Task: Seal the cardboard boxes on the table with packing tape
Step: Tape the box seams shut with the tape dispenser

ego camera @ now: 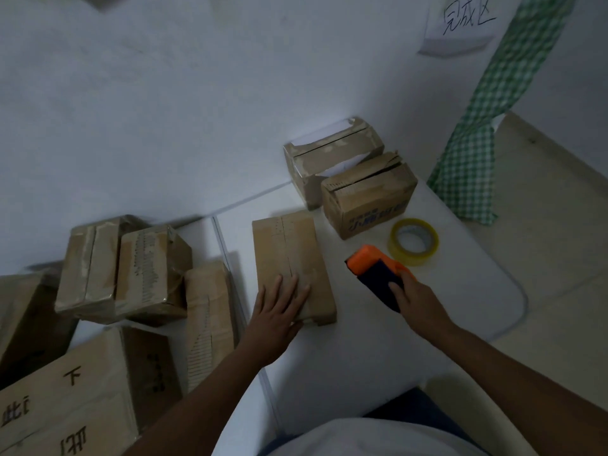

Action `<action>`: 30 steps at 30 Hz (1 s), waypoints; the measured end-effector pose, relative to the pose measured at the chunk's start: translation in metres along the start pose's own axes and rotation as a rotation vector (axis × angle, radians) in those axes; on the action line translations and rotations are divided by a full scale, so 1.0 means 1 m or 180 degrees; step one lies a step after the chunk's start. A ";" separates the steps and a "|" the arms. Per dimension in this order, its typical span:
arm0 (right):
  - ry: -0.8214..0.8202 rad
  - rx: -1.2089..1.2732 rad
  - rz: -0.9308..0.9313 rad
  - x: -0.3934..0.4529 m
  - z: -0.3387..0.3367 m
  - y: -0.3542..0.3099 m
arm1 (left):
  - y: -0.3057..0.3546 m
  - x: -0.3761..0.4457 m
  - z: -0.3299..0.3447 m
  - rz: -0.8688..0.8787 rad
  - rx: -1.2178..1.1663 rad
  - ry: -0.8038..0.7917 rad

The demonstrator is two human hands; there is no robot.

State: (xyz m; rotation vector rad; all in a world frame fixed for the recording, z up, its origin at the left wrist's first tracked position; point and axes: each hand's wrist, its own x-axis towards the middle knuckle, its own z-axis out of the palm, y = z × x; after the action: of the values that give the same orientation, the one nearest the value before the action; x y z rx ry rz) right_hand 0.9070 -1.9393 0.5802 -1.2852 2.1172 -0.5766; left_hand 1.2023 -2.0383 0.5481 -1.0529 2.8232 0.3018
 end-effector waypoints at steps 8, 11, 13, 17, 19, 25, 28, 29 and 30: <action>-0.0119 0.0385 -0.0169 0.007 -0.027 -0.046 | 0.013 0.033 -0.042 -0.0336 -0.1605 -0.0224; -0.0110 0.0311 -0.0335 0.008 -0.032 -0.056 | 0.030 0.043 -0.080 -0.1561 -0.3876 0.0015; -0.0156 0.0246 -0.0407 0.008 -0.033 -0.060 | 0.030 0.047 -0.088 -0.1939 -0.4606 -0.0368; -0.0161 0.0014 -0.0521 0.009 -0.034 -0.063 | 0.030 0.050 -0.100 -0.2011 -0.5093 -0.0575; -0.0178 -0.0017 -0.0555 0.008 -0.035 -0.064 | 0.030 0.048 -0.101 -0.2033 -0.5252 -0.0566; -0.0257 0.0010 -0.0596 0.009 -0.031 -0.069 | 0.033 0.041 -0.098 -0.2138 -0.5477 -0.0488; -0.0261 -0.0176 -0.0604 0.009 -0.030 -0.074 | 0.036 0.038 -0.095 -0.2219 -0.5368 -0.0396; -0.0279 -0.0275 -0.0622 0.009 -0.030 -0.075 | 0.038 0.037 -0.093 -0.2245 -0.5330 -0.0328; -0.0296 -0.0375 -0.0660 0.010 -0.029 -0.077 | 0.040 0.036 -0.093 -0.2268 -0.5283 -0.0251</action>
State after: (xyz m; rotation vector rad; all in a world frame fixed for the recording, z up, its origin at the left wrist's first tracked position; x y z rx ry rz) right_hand 0.9326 -1.9802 0.6474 -1.5794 1.9807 -0.4730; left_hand 1.1456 -2.0528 0.6378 -1.8855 1.3765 2.5377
